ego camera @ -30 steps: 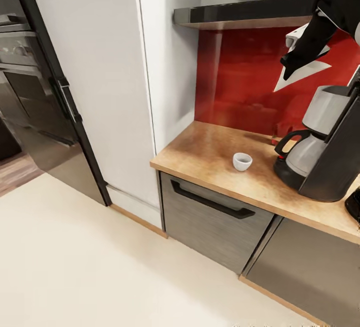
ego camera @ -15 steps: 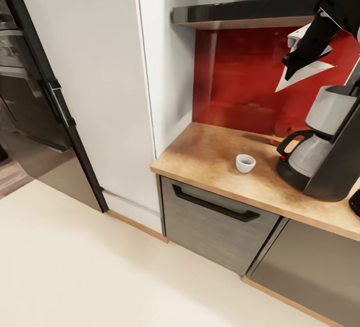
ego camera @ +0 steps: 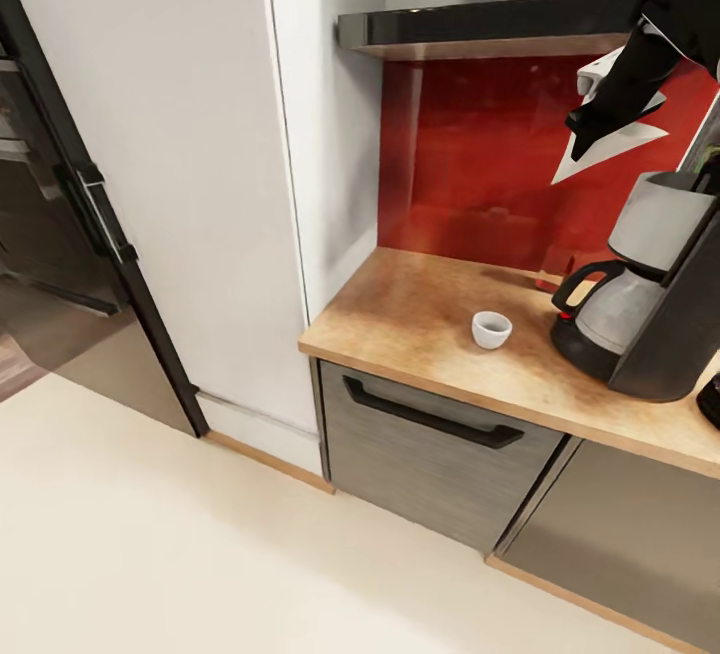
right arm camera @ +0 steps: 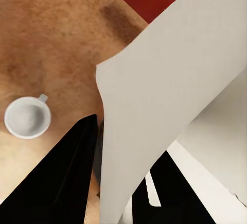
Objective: Set up a coffee station on the kitchen countertop: keep the coffee maker on the countertop, move the bottle of coffee from the kitchen shelf to the counter next to the coffee maker, place a paper coffee filter on top of the coffee maker, put the saucer next to the coffee maker with the coffee cup on the saucer, and place the electric kettle next to the coffee maker.
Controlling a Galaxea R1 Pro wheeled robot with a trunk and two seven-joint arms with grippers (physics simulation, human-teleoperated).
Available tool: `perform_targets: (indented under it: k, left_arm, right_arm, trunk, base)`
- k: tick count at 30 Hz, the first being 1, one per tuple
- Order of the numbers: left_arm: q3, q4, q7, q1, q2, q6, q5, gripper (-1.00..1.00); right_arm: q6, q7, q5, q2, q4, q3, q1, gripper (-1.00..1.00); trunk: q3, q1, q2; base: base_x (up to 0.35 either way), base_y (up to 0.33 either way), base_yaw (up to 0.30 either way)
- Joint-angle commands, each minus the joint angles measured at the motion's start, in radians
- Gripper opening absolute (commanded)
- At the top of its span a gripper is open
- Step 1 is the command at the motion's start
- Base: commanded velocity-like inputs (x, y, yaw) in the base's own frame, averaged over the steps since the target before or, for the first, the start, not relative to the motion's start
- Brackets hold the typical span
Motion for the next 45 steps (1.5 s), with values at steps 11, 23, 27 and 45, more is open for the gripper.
perform_targets:
  k: [11,23,27,45]
  left_arm:
    - [0.000,0.000,0.000,0.000,0.000,-0.001,0.002,1.00]
    - [0.000,0.001,0.000,0.000,0.001,-0.002,0.002,1.00]
    - [0.000,0.001,0.000,0.000,0.001,-0.001,0.002,1.00]
    - [0.001,0.002,0.000,0.000,0.002,-0.002,0.002,1.00]
  right_arm:
    - [0.004,0.009,0.007,0.000,0.000,-0.001,-0.001,-1.00]
    - [0.004,0.009,0.007,-0.012,0.000,-0.002,-0.001,-1.00]
    - [0.004,0.009,0.007,-0.015,0.000,-0.002,-0.001,-1.00]
    - [0.004,0.009,0.006,-0.017,0.000,-0.002,-0.001,-1.00]
  trunk:
    - [0.000,0.000,0.000]
    - [0.000,0.000,0.000]
    - [0.000,0.000,0.000]
    - [0.000,0.000,0.000]
  base:
    - [0.118,0.212,-0.088]
    - [0.006,0.014,-0.247]
    - [0.055,0.202,-0.055]
    - [0.051,0.172,-0.164]
